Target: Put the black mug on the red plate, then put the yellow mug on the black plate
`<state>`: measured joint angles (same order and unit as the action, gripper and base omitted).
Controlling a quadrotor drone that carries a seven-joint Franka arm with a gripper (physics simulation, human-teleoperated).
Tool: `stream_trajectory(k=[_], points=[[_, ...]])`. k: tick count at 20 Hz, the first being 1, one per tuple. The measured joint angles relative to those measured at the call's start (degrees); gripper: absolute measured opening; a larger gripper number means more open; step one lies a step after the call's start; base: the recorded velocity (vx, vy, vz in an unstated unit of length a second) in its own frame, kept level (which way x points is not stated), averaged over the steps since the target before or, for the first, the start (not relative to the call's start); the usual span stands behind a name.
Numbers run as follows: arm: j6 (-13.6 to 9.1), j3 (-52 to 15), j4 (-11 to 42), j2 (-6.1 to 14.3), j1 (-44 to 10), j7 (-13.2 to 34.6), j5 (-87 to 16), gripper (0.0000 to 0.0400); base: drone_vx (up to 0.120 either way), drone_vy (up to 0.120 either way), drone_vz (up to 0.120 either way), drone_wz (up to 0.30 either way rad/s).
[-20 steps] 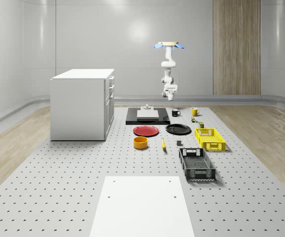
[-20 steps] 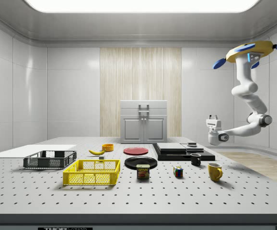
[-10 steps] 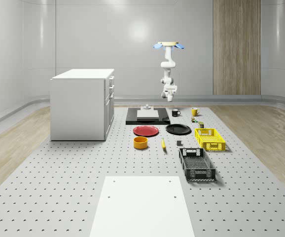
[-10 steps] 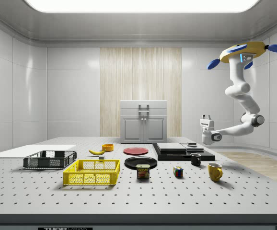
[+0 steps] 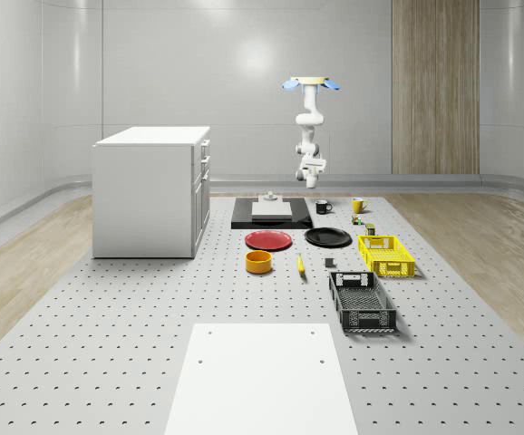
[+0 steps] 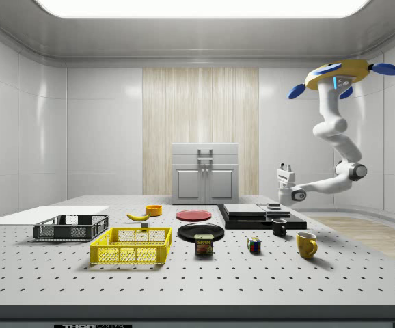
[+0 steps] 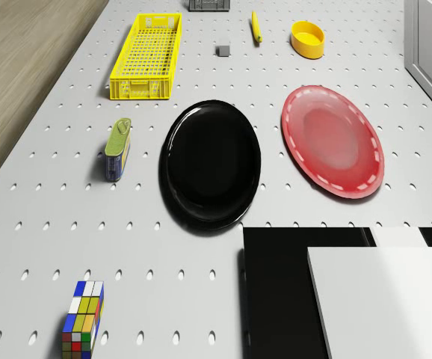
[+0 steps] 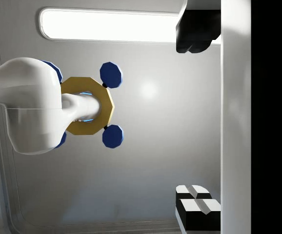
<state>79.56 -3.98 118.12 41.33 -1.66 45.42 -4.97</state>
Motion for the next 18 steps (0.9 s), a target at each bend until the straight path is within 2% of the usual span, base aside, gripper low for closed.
stream_trajectory(k=[7, 10, 13, 16, 18], points=[[0.56, -8.10, 1.87, 0.60, -2.54, 1.59, -11.48, 0.0400, 0.000, 0.000, 0.000, 0.000], [1.06, -15.15, 4.82, 1.32, -4.88, 3.19, -21.70, 0.0400, 0.000, 0.000, -0.093, 0.000], [1.81, -24.85, 11.08, 2.75, -8.47, 6.05, -36.58, 0.0400, 0.000, 0.000, -0.120, 0.000], [2.24, -35.88, 21.24, 4.99, -13.74, 11.03, -55.37, 0.0400, 0.000, 0.000, -0.120, 0.000], [1.61, -42.78, 28.82, 6.68, -18.47, 15.64, -68.43, 0.0400, 0.000, 0.000, -0.120, 0.000]])
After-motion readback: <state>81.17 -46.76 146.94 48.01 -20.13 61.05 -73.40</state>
